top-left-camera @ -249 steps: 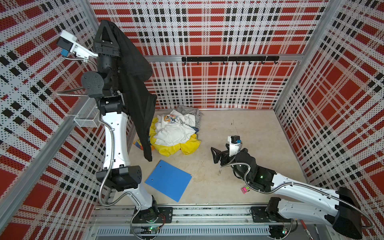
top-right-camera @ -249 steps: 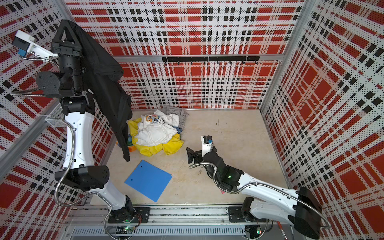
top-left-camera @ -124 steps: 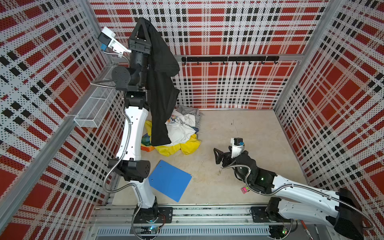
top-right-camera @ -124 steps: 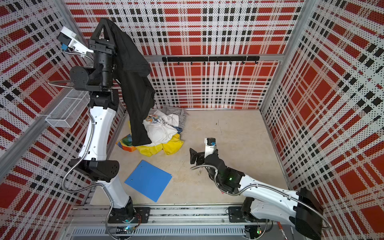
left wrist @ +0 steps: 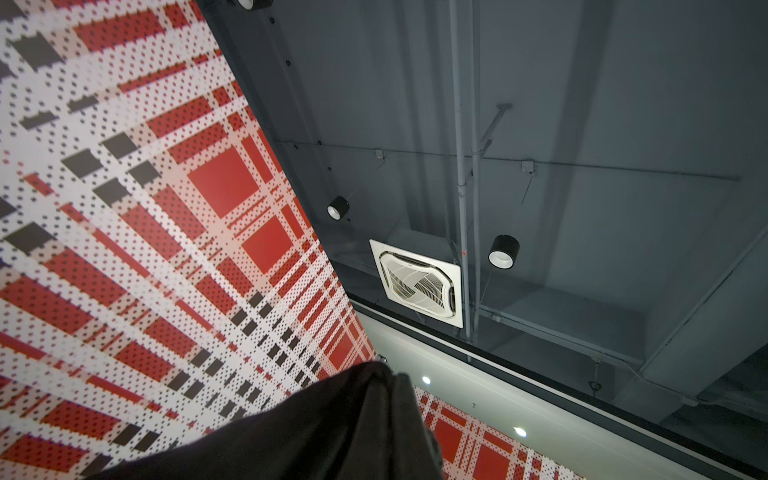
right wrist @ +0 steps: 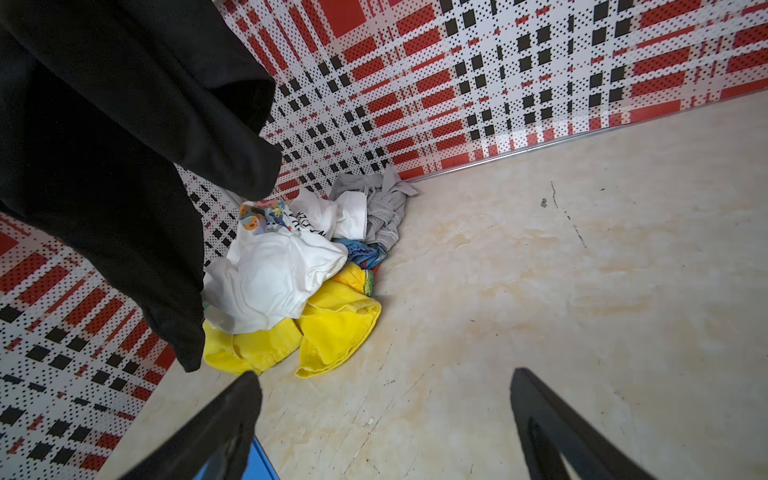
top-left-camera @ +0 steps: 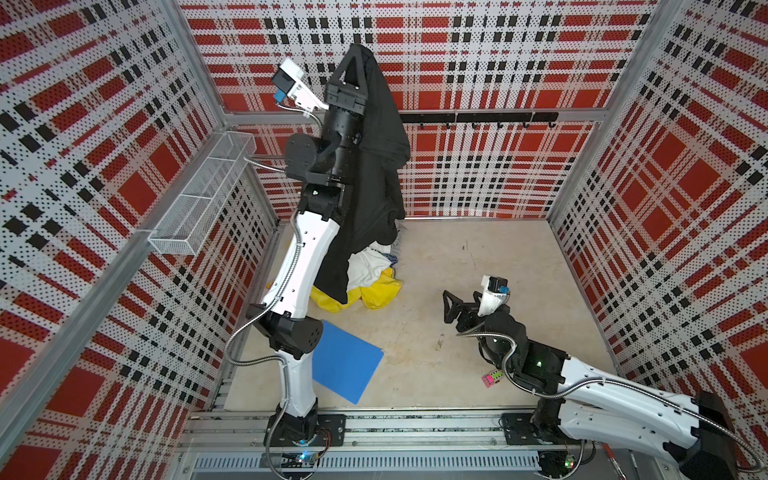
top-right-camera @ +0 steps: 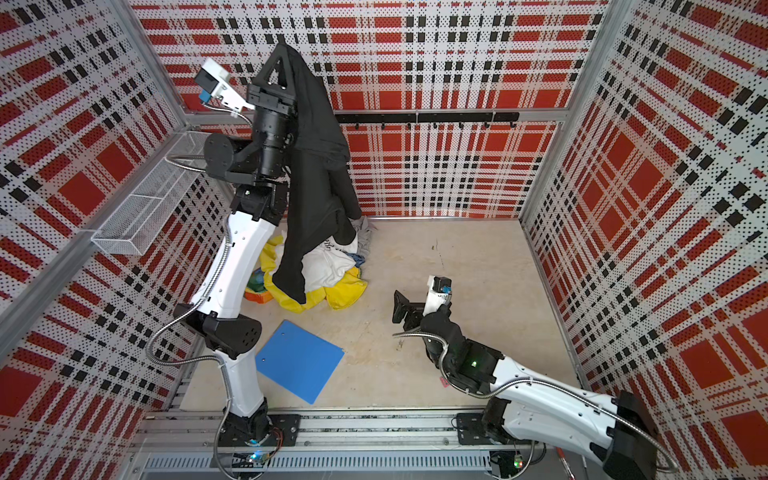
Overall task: Pick out a specific cloth from the pile
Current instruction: 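Carry the black garment toward the table center while the right gripper reaches to grasp it, then hold the black garment with both grippers and move it away from the pile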
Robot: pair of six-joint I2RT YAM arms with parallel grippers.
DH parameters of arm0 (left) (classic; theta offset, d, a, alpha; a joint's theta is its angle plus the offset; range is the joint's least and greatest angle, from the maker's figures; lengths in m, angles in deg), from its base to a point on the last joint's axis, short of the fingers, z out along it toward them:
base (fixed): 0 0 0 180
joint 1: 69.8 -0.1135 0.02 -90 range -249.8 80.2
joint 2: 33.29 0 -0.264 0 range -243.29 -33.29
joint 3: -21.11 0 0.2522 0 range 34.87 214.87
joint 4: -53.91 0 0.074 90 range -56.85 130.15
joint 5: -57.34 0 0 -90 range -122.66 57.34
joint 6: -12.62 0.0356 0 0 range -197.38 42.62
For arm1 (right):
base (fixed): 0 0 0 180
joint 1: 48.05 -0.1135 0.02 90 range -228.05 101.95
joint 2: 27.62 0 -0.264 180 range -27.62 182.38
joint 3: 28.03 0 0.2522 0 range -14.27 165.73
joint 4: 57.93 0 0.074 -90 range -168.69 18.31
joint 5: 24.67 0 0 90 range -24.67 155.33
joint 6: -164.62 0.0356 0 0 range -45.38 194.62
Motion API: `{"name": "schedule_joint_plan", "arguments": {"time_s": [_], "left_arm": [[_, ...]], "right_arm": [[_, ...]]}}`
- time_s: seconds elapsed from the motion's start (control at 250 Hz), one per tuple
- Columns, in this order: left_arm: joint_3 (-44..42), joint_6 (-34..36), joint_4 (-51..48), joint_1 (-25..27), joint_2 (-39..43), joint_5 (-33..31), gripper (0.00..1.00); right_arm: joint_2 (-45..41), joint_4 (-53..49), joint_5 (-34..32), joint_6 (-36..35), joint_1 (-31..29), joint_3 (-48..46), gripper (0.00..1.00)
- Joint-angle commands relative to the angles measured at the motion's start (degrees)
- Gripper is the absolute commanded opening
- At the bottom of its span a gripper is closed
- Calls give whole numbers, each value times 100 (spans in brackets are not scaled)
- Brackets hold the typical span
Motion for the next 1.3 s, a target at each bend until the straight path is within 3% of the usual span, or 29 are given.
{"name": "schedule_joint_plan", "arguments": {"time_s": [0.0, 0.084, 0.236, 0.384, 0.58, 0.728, 0.98, 1.024, 1.205, 1.297], "left_arm": [[272, 129, 67, 280, -205, -69, 0], [422, 137, 49, 410, -373, -78, 0], [253, 206, 50, 561, -370, -42, 0], [140, 243, 54, 644, -298, -47, 0], [-174, 351, 60, 781, -50, 3, 0], [-342, 431, 57, 842, 75, 64, 0], [-599, 428, 50, 857, 254, 147, 0], [-669, 431, 46, 855, 293, 166, 0], [-1074, 487, -12, 756, 606, 277, 0], [-1415, 472, -61, 618, 874, 330, 0]], "right_arm": [[-266, -129, -206, 4, 20, -44, 100], [-466, 29, 319, -324, 156, -70, 100], [-630, 904, 2349, -651, 934, -90, 99], [69, 1827, 3676, -714, 1759, 266, 97], [1520, 2918, 4886, -666, 2404, 1186, 100], [2354, 3383, 5698, -668, 2468, 1951, 100], [3414, 3559, 6005, -313, 2452, 2912, 100], [3614, 3521, 5998, -260, 2442, 3122, 91], [3801, 3339, 5649, -228, 2381, 3355, 21], [3514, 3130, 5147, -337, 2381, 3145, 11]]}}
